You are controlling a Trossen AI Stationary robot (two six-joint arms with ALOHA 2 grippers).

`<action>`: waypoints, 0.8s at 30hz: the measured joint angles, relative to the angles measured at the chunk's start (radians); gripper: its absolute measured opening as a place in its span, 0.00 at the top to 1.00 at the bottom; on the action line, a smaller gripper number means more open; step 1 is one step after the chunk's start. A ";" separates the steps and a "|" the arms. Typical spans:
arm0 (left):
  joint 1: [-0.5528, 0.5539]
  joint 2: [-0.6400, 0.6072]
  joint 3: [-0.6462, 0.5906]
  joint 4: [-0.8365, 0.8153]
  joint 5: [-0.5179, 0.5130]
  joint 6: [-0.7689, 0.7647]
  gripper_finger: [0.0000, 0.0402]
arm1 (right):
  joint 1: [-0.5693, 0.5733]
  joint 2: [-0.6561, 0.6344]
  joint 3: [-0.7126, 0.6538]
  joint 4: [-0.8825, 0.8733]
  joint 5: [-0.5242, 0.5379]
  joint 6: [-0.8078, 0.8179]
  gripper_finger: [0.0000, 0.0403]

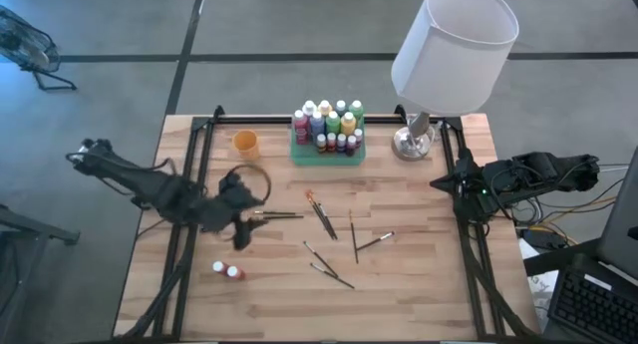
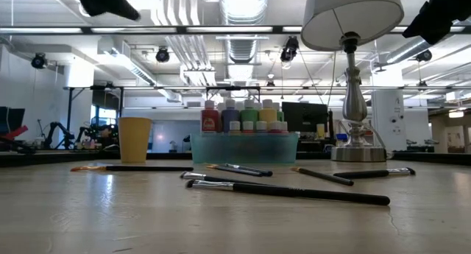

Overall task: Pick & Place Paint Supplies
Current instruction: Put the small orange paint bottle into the green bin

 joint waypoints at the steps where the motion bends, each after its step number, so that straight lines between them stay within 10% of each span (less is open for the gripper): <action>1: -0.041 -0.007 0.000 -0.013 -0.007 -0.032 0.38 | 0.000 0.000 0.000 0.000 0.000 0.000 0.98; 24: -0.660 0.035 -0.012 -0.156 -0.060 -0.400 0.38 | 0.000 0.000 0.000 0.000 0.000 0.000 0.98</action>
